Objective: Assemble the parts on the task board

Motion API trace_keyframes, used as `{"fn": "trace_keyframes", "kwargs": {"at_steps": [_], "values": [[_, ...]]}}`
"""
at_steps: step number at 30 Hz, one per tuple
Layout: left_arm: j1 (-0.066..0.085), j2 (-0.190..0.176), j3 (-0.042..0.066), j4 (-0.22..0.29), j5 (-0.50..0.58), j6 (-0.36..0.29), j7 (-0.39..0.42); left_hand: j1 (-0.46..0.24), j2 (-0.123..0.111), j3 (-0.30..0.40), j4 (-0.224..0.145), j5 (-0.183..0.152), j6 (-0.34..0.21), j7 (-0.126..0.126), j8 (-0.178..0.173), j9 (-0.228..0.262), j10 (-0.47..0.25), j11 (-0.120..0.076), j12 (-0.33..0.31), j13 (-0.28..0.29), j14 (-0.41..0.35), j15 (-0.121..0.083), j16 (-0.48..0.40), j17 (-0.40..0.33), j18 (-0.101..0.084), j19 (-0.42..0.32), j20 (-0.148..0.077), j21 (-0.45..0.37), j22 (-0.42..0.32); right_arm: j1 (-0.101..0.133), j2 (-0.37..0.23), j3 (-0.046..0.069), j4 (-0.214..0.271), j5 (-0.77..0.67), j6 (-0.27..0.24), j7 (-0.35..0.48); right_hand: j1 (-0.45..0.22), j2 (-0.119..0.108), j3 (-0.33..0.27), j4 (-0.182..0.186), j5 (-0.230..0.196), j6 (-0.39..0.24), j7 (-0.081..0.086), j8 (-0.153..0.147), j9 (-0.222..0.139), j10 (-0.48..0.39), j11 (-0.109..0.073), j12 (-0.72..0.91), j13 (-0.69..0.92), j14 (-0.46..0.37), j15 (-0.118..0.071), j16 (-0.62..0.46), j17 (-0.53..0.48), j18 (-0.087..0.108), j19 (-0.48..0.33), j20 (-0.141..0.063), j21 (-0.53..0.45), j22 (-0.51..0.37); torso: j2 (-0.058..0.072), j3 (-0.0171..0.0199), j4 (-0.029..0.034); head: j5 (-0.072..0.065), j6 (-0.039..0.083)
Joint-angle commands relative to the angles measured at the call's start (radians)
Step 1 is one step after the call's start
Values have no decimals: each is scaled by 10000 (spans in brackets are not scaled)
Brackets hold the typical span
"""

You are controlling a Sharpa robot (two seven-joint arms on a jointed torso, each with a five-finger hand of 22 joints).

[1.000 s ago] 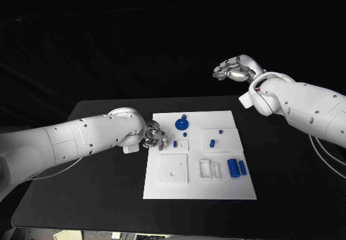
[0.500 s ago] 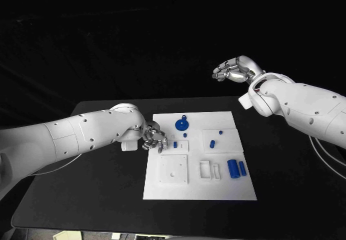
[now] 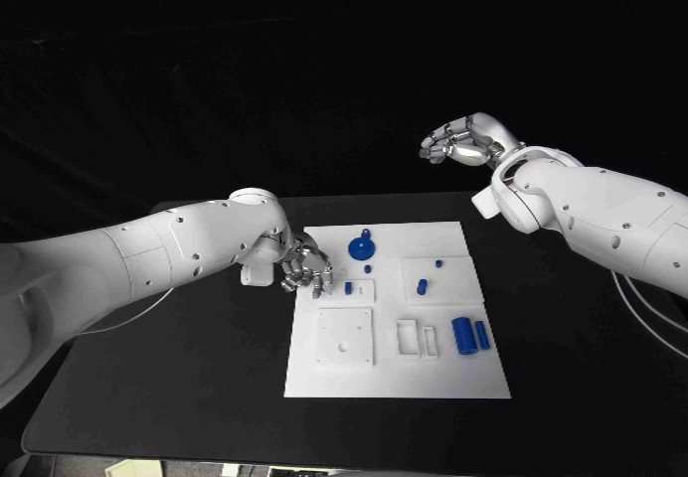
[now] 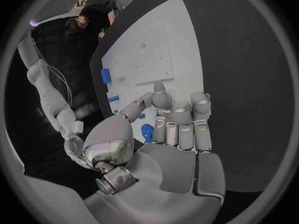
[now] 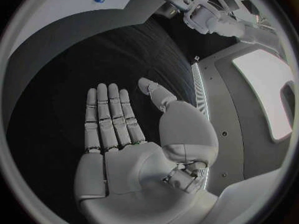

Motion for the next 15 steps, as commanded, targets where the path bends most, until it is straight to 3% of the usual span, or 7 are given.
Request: {"fn": "trace_keyframes", "kwargs": {"at_steps": [1, 15], "values": [[48, 166, 10, -279, 390, 991, -138, 110, 234, 1427, -149, 221, 40, 39, -58, 14, -61, -6, 19, 20, -83, -128, 12, 13, 192, -76, -984, 65, 17, -5, 31, 8, -13, 44, 82, 52, 101, 32, -79, -6, 45, -46, 5, 28, -13, 83, -21, -35, -19, 59, -11, -46, -17, 39, -35, 63, -38, 11, 3, 7, 0, -1, -4], [102, 1025, 26, -1657, 1140, 2024, -681, 105, 280, 1395, -151, 275, 70, 27, -37, 162, -65, -16, 103, 83, -102, -130, 99, 80, 194, -97, -985, 128, 70, -9, 123, 8, -44, 44, 108, 41, 113, 37, -78, -10, 43, -50, 6, 30, -22, 87, -18, -51, -36, 57, -9, -54, -24, 43, -43, 68, -45, 12, -8, 15, 3, 16, -61]]}}
